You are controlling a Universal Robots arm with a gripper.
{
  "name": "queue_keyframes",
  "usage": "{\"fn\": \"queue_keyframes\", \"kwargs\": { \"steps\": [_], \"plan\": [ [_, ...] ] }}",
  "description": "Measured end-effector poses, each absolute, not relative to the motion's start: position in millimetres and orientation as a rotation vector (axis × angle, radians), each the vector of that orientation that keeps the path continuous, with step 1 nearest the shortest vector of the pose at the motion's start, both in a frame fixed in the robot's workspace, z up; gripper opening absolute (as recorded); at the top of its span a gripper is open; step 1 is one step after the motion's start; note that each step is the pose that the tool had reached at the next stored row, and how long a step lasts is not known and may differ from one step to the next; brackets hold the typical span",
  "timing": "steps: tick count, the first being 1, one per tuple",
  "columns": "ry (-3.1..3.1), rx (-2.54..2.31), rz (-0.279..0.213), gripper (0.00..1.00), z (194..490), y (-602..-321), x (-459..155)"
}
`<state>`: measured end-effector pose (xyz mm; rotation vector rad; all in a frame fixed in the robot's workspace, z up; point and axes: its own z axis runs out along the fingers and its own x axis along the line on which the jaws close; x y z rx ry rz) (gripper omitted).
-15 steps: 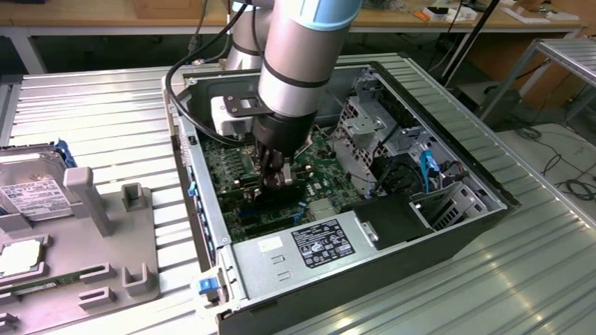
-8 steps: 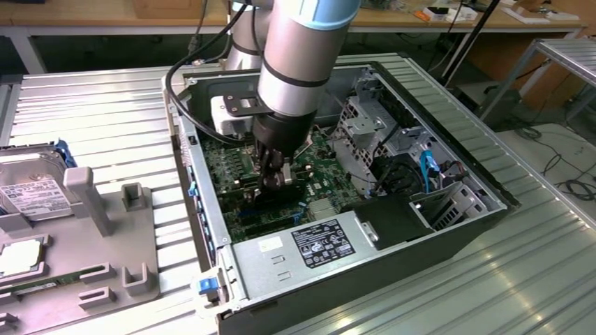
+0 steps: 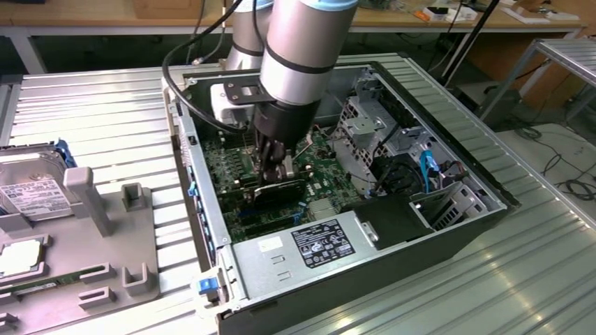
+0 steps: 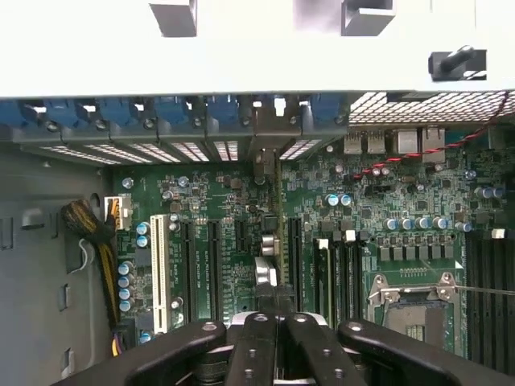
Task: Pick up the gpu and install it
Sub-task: 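Press down on the gpu until it lock into place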
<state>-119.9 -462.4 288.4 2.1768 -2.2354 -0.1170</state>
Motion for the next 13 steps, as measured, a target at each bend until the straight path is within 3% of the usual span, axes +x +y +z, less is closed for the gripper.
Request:
{"fn": "queue_keyframes", "kwargs": {
  "steps": [13],
  "plan": [
    [-2.235,2.177,-0.117,0.11,303.3,-462.2,-112.4]
  ]
}}
